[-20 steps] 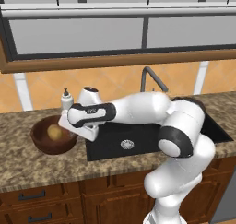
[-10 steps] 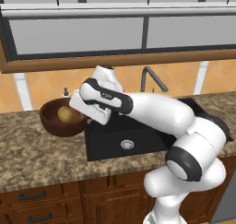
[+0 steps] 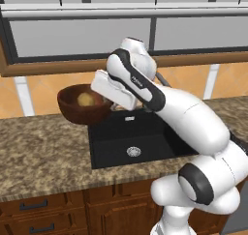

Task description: Pick the potato from the sink and place it in the bowl. Then pick the bowl and place it in the microwave. Then close the microwave door and press the start button.

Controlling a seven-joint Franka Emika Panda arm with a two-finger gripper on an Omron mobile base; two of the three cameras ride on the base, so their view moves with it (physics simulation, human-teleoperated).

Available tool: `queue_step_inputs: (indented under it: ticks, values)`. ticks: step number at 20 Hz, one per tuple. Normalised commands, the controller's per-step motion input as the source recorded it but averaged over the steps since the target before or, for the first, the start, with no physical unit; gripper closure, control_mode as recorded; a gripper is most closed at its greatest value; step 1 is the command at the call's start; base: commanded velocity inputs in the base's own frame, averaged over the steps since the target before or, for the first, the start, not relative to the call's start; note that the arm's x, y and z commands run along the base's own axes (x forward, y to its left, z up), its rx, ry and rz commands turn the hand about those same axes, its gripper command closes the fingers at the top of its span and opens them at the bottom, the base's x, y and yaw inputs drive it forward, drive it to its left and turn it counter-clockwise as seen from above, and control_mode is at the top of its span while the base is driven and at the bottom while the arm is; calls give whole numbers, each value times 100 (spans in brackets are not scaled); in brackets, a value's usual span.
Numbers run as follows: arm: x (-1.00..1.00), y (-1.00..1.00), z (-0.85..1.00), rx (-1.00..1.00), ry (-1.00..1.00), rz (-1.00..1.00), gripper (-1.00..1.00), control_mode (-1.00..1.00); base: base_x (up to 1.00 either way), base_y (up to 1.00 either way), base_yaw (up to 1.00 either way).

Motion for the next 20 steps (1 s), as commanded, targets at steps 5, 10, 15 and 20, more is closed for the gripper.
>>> queue_step_inputs:
  ticks: [5, 10, 15, 20]
  values:
    - [-21, -88, 62, -7, -1, -4, 100, -100, 0, 0, 0]
    - [-16, -100, 19, -12, -11, -8, 100, -100, 0, 0, 0]
    - [-25, -68, 30, -9, -11, -11, 100, -100, 0, 0, 0]
    - [-12, -36, 11, -2, -13, -10, 100, -100, 0, 0, 0]
